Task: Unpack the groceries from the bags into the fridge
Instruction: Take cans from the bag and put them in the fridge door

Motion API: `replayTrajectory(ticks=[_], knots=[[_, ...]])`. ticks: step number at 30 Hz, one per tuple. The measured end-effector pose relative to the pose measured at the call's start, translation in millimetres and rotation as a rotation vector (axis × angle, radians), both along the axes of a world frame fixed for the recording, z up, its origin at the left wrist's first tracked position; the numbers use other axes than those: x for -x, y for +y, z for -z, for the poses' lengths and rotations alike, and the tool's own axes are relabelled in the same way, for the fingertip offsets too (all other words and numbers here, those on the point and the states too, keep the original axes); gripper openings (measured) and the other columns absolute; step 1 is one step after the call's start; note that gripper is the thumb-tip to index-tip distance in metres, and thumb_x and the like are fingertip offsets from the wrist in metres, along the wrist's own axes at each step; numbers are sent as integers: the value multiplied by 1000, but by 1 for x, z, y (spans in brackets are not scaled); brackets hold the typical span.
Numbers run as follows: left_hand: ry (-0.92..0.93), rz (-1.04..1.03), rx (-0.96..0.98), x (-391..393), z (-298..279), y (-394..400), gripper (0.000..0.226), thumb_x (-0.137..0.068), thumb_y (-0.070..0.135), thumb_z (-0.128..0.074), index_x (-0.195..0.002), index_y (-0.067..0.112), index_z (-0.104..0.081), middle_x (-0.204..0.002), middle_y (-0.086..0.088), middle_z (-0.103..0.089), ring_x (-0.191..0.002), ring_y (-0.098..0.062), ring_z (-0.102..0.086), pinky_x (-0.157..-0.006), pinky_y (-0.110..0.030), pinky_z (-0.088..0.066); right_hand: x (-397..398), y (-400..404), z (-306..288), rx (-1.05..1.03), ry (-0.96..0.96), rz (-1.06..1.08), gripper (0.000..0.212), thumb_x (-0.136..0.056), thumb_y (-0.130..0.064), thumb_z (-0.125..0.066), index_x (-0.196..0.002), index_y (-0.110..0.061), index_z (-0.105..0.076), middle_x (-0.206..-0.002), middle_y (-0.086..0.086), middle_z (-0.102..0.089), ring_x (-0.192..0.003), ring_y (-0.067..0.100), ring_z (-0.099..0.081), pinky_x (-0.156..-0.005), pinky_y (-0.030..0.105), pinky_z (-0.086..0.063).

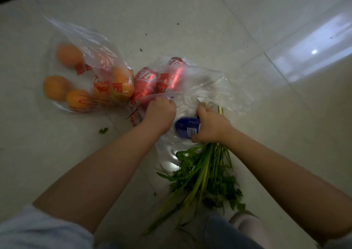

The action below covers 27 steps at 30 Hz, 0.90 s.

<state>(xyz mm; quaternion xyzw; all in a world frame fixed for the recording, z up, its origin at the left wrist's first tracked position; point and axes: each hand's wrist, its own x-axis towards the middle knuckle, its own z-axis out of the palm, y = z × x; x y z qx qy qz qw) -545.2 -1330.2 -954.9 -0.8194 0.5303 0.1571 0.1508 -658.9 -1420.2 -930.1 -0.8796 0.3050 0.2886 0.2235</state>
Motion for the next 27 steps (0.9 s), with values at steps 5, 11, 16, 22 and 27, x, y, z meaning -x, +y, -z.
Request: replayTrajectory(ticks=[5,11,16,22,27], knots=[[-35,-46,-75,7,16,-10,53,-95,5,-36,-146,3,-18,-139,-32,-35,-124,-43,-41,-99,-42,-39,13,10,4,-6,191,-35,75,-70,-38,-71,-130,-15,-33,-121,11,-56,-108,30,-56,-90,40,-45],[51,-68,-90,9,13,-10,58,-87,3,-53,-139,14,-28,-140,-18,-36,-124,-40,-43,-103,-47,-34,20,21,19,47,269,-33,91,-75,-39,-66,-145,-19,-12,-141,11,-38,-126,31,-45,-113,50,-22],[185,-58,-10,5,20,7,44,-85,7,-54,-126,14,-40,-127,-9,-52,-115,-27,-51,-75,-35,-35,24,23,24,73,249,6,84,-74,-38,-66,-141,-15,-20,-137,10,-43,-125,30,-45,-110,47,-23],[197,52,101,1,-2,37,63,-79,14,-62,-137,16,-37,-133,-13,-42,-120,-31,-42,-92,-34,-39,28,19,26,14,183,54,78,-71,-38,-68,-135,-16,-28,-126,6,-55,-115,27,-54,-102,39,-34],[304,-36,573,-15,-26,74,73,-34,22,-87,-102,5,-67,-92,-18,-61,-77,-36,-60,-68,-38,-53,37,6,21,-214,61,219,85,-53,-31,-76,-128,-14,-39,-108,5,-58,-94,24,-59,-77,27,-49]])
